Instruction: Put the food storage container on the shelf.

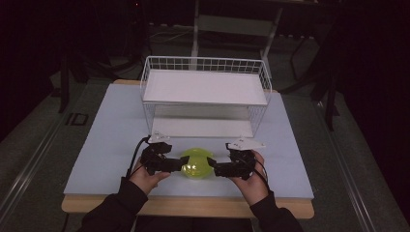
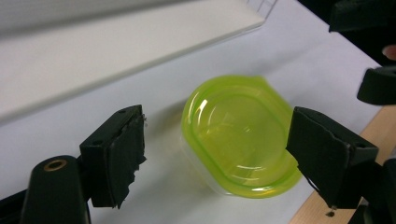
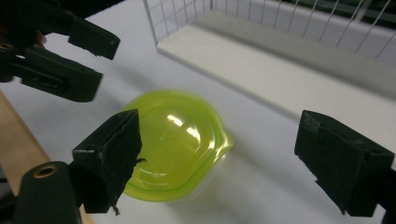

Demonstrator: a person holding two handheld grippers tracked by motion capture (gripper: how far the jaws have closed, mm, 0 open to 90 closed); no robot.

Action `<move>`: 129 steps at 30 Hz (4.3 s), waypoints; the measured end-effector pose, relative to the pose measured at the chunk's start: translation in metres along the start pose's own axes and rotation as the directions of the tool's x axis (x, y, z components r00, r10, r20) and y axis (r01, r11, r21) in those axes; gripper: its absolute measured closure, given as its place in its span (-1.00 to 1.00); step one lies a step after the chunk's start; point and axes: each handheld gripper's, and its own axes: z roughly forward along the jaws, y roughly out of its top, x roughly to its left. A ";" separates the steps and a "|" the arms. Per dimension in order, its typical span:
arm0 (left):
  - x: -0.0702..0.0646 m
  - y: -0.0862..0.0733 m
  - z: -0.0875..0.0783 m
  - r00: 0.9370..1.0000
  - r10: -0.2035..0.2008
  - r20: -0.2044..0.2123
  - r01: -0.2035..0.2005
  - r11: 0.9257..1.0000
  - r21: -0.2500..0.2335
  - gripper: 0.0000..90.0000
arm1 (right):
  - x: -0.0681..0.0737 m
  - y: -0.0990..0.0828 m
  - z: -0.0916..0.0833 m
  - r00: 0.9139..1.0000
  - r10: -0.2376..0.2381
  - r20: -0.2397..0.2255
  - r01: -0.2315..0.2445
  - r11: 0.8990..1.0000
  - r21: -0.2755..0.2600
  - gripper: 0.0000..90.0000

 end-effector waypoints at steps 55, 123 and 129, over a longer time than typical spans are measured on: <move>-0.006 0.024 -0.027 0.989 -0.132 0.060 0.128 0.990 0.064 0.81 | 0.001 0.024 0.002 0.956 0.280 -0.083 -0.272 0.957 0.098 0.78; 0.026 0.197 -0.033 0.977 -0.215 -0.004 0.215 0.975 -0.049 0.63 | -0.071 0.192 0.001 0.916 0.400 -0.018 -0.398 0.914 0.076 0.78; 0.028 0.205 -0.028 0.976 -0.218 -0.025 0.217 0.975 -0.050 0.51 | -0.077 0.200 0.007 0.903 0.429 -0.021 -0.424 0.899 0.109 0.77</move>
